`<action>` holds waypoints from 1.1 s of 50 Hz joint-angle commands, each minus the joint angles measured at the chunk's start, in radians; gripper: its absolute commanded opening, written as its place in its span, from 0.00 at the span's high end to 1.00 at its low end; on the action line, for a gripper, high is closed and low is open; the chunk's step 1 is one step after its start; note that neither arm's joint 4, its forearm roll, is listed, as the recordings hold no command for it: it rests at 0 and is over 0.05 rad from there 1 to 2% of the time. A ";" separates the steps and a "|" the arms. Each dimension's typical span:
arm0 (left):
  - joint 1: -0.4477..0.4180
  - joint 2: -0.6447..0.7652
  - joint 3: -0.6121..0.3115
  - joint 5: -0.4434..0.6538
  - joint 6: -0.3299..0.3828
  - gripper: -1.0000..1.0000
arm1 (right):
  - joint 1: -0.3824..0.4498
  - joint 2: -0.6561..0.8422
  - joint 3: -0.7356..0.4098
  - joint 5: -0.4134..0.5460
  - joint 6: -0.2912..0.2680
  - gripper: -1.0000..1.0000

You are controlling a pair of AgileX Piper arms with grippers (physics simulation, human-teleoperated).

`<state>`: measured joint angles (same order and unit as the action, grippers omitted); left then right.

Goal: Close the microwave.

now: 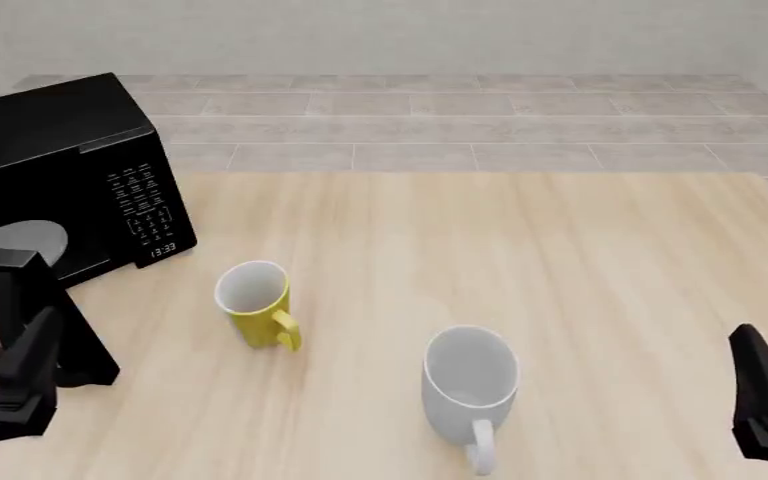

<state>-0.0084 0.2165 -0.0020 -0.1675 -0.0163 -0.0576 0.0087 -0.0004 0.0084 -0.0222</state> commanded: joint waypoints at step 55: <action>0.143 1.207 0.002 -1.043 0.084 0.00 | 0.061 -0.002 0.000 0.008 -0.030 0.00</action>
<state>0.1249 1.1754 0.0000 -0.9972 0.0368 -0.0044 0.0065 -0.0001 0.0157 -0.0513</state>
